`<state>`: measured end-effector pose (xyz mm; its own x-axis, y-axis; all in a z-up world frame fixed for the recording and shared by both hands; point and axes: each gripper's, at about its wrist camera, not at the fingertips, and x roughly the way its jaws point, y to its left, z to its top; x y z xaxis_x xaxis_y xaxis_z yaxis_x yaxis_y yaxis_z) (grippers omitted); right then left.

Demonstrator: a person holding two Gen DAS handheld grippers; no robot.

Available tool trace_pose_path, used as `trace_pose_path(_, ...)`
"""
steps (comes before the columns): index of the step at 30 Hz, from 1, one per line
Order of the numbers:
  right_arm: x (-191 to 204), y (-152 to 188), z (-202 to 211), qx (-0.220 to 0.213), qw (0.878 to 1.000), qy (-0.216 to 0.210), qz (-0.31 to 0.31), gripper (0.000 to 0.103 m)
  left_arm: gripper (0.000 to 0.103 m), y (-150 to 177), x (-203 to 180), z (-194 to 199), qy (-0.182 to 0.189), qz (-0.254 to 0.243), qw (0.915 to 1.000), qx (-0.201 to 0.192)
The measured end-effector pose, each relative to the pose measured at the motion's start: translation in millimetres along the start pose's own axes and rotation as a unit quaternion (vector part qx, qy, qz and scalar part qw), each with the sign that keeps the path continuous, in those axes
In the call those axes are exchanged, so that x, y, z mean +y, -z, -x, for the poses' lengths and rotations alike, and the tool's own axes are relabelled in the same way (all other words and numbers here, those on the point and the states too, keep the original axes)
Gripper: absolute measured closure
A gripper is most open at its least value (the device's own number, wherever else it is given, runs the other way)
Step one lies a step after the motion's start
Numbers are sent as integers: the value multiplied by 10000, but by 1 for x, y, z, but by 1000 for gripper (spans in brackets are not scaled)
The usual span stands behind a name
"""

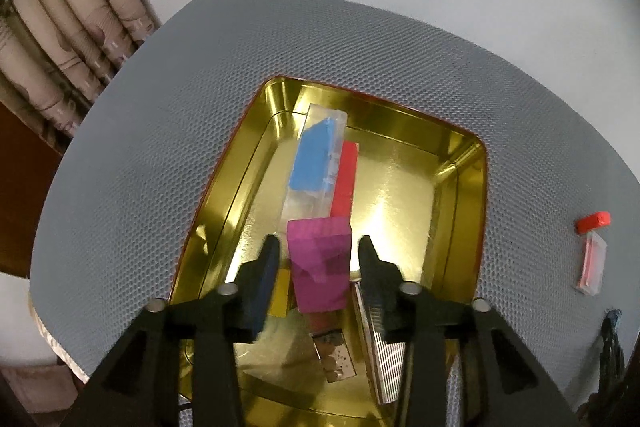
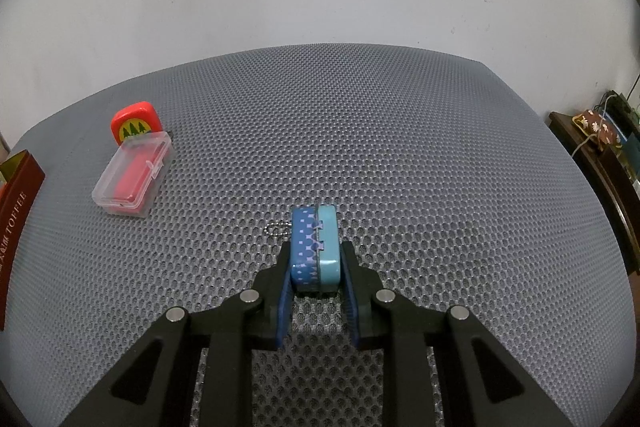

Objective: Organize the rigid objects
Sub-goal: 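Carry the pink eraser into the gold tin and open the left tool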

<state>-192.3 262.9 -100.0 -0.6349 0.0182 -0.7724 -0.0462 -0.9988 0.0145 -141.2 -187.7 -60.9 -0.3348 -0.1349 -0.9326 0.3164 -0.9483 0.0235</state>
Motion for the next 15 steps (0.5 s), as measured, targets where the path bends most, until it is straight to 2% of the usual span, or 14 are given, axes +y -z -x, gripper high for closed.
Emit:
trace_pose_path(6, 0, -1, -2, 2, 10000, 13, 20, 81, 53, 2, -3, 19, 234, -208, 9994, -116)
trace_pose_path(11, 2, -3, -2, 3, 10000, 39, 48, 81, 42, 4, -14, 36, 441, -460, 9978, -197)
trace_pose_path(15, -3, -4, -4, 4, 10000, 48, 58, 81, 41, 6, -17, 55, 585, -565, 9963, -290)
